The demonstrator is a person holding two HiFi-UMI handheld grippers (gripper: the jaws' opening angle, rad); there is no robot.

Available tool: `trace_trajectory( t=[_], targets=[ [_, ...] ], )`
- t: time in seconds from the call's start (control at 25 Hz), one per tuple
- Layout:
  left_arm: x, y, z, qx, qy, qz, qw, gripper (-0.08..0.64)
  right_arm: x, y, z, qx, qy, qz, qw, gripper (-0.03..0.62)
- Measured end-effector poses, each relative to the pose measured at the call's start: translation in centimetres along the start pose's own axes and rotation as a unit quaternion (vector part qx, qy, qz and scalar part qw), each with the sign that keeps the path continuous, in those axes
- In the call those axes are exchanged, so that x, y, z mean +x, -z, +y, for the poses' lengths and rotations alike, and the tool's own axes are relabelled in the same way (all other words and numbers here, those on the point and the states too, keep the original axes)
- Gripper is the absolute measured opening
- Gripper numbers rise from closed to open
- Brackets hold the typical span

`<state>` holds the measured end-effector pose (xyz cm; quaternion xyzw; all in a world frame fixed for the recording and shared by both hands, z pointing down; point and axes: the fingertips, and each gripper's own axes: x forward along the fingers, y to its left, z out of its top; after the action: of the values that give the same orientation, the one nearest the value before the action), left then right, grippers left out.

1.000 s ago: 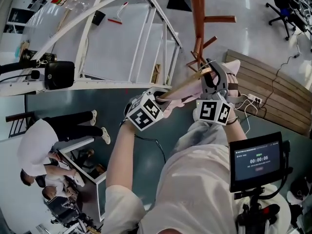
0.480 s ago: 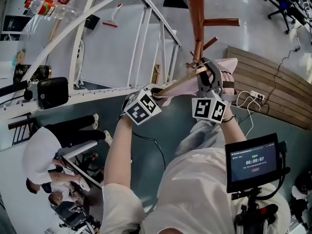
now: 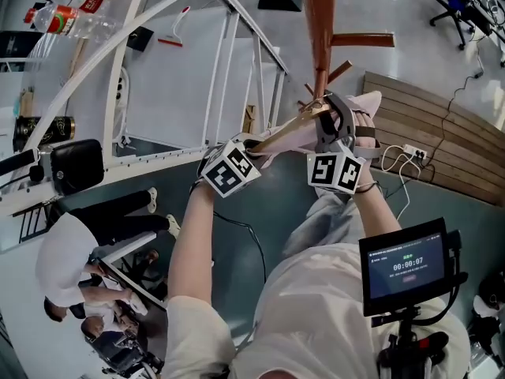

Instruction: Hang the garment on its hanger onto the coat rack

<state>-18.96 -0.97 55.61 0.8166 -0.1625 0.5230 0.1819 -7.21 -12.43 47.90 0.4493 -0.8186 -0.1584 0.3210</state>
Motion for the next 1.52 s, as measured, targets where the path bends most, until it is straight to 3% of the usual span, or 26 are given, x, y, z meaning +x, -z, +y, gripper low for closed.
trace_trajectory(
  t=[0.84, 1.32, 1.52],
  targets=[
    [4.2, 0.7, 1.9, -0.014, 0.021, 0.011, 0.9996, 0.047, 3.6, 4.1, 1.5, 0.009, -0.023, 0.037, 0.999, 0.114],
    [6.7, -0.8, 4.5, -0.009, 0.026, 0.005, 0.9996, 0.048, 5.6, 5.5, 0.4, 0.001, -0.018, 0.048, 0.999, 0.115],
    [7.3, -0.9, 5.6, 0.009, 0.025, 0.018, 0.9995, 0.049, 5.8, 5.5, 0.3, -0.001, -0.032, 0.043, 0.999, 0.117]
  ],
)
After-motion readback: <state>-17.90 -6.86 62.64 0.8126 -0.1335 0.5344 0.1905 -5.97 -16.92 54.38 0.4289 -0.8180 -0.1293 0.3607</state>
